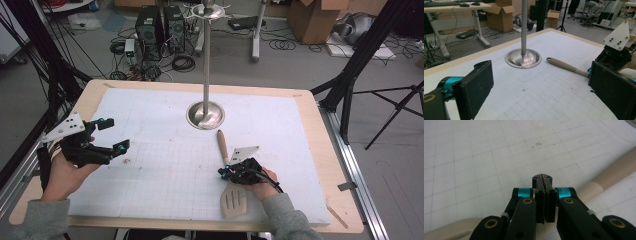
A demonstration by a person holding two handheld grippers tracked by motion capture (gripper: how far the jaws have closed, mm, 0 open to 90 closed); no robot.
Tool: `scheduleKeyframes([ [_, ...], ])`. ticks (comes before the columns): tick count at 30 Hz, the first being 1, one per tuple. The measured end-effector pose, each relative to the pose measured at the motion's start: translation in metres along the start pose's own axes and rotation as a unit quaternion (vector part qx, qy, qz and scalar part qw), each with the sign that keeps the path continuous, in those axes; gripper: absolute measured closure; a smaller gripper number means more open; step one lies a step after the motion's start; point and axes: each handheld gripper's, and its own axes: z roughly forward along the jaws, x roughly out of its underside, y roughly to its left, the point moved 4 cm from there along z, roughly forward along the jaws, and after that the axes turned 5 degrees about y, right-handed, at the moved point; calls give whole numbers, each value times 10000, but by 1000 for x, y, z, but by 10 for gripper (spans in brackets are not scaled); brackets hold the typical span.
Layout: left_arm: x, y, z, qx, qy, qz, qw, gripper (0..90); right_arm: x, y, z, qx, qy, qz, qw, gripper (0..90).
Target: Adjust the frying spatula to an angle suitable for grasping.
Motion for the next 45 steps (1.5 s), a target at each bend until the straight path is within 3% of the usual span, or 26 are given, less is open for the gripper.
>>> scheduleKeyframes([
  [14,-1,-1,8,65,38,12,10000,66,7,1,-7,-32,240,-56,9997,900],
  [45,1,1,4,9,26,-23,10000,66,23,-10,-23,-69,116,87,9999,900],
])
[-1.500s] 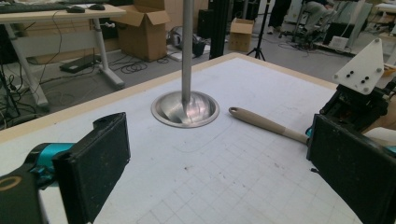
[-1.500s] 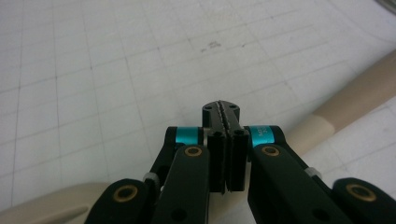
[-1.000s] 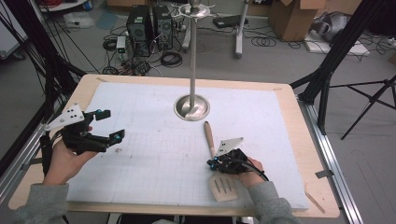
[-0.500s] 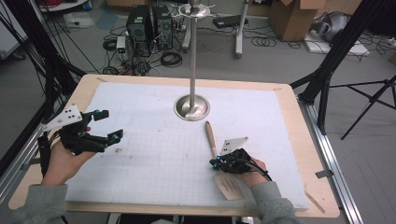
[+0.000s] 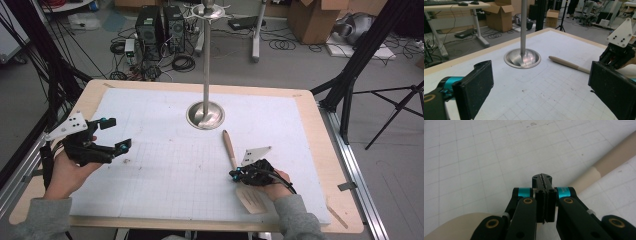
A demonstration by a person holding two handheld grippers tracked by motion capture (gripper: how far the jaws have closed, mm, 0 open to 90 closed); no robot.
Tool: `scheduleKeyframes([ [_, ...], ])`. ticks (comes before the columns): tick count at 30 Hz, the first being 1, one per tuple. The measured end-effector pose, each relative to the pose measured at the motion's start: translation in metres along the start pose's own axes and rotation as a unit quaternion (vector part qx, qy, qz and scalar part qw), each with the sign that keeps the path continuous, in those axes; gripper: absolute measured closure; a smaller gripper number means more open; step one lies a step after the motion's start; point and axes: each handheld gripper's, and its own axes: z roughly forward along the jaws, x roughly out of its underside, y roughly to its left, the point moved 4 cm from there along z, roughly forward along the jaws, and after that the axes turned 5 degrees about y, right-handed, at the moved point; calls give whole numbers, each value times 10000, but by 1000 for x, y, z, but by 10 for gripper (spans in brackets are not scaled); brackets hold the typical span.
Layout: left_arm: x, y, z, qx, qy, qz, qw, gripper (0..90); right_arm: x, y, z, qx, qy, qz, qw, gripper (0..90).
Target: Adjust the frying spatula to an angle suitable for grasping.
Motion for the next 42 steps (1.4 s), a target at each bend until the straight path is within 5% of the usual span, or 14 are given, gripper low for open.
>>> scheduleKeyframes([
  [27,0,0,0,-13,0,5,10000,66,21,-13,-17,-33,-22,301,9995,900],
  [34,1,1,-3,-58,18,-3,10000,66,15,-26,-26,120,-658,583,9961,900],
  [42,5,1,-8,-115,50,-15,9999,66,16,-51,-24,437,-902,1065,9892,900],
])
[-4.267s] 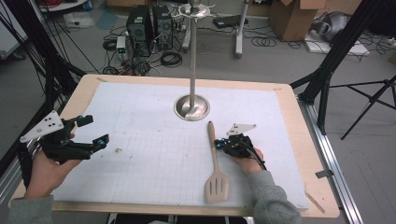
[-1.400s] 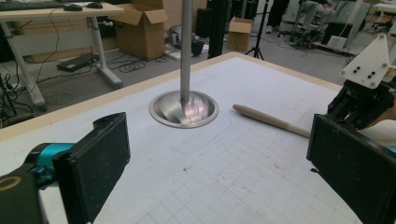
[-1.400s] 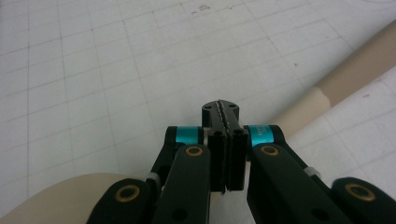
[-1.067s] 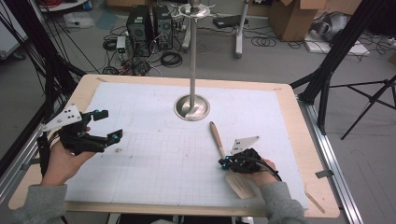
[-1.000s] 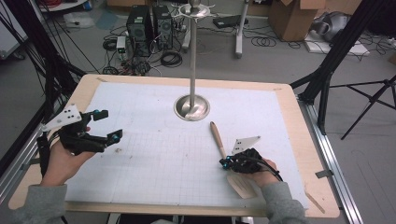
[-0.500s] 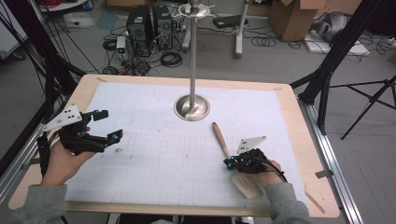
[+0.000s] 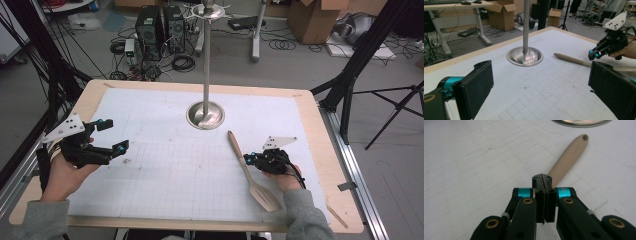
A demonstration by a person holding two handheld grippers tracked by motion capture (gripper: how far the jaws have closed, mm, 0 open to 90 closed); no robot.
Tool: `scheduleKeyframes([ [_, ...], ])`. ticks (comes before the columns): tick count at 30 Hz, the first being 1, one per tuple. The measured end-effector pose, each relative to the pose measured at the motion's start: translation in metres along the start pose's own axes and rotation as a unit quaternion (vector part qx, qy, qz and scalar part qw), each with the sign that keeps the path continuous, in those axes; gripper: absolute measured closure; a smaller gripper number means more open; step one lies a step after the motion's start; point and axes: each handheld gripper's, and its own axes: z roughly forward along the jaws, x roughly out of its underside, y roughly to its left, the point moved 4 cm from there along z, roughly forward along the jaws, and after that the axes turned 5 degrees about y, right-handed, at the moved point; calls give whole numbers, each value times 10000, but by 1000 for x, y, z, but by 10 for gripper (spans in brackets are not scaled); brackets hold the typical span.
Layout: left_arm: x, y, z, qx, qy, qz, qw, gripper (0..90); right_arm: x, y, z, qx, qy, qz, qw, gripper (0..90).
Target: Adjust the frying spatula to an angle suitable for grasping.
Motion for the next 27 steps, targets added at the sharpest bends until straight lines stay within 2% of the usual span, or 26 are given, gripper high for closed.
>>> scheduleKeyframes([
  [3,2,0,-2,-39,6,-12,10000,66,-2,-5,4,64,-9,127,9999,900],
  [8,5,1,-6,-83,33,-22,10000,66,1,-13,14,199,213,165,9994,900],
  [13,7,2,-12,-152,16,-42,9999,66,1,-18,19,170,253,269,9992,900],
  [14,7,2,-13,-164,15,-58,9998,66,0,-19,20,152,233,242,9993,900],
  [16,8,2,-14,-193,24,-62,9998,66,-1,-18,24,132,365,224,9990,900],
  [27,12,3,-16,-237,83,-84,9997,66,-10,-14,35,-73,426,28,9991,900],
])
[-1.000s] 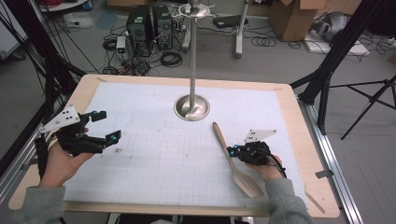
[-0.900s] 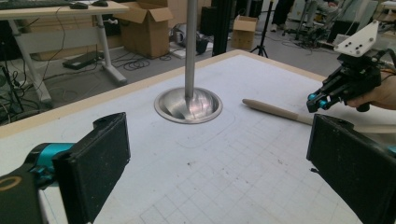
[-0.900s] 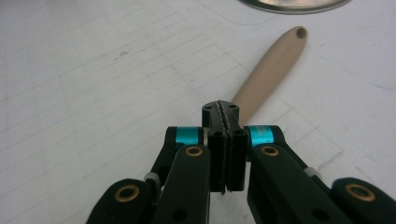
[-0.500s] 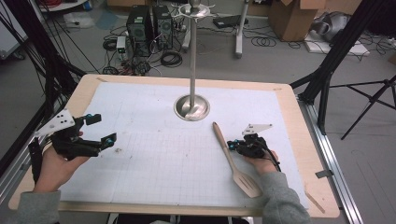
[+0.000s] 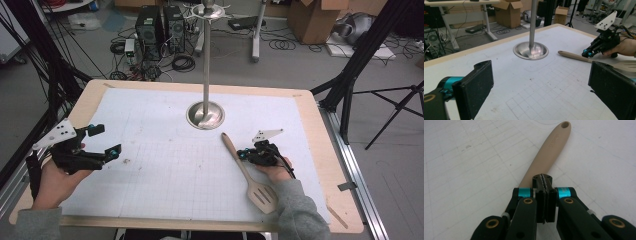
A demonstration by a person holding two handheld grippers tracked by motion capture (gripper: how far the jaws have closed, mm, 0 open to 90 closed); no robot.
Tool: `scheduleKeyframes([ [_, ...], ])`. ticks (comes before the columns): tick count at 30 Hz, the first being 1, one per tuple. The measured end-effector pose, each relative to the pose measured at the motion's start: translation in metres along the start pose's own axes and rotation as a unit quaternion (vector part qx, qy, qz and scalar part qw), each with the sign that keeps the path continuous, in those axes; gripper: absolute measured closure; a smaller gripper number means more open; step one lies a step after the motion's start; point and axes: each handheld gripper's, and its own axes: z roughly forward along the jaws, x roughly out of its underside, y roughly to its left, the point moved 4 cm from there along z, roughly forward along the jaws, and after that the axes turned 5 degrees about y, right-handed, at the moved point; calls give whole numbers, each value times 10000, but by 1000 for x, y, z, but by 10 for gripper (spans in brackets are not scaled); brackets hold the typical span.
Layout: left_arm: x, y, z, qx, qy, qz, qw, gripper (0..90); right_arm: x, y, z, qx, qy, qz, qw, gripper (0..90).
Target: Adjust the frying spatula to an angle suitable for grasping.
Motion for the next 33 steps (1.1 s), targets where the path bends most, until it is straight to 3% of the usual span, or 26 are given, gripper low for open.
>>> scheduleKeyframes([
  [14,3,1,-3,-67,29,-26,10000,66,-8,4,6,-203,109,-251,9994,900],
  [26,5,2,-6,-108,47,-29,9999,66,-20,15,13,-294,269,-722,9966,900],
  [33,6,2,-8,-132,59,-21,9999,66,-23,19,16,-374,296,-834,9954,900],
])
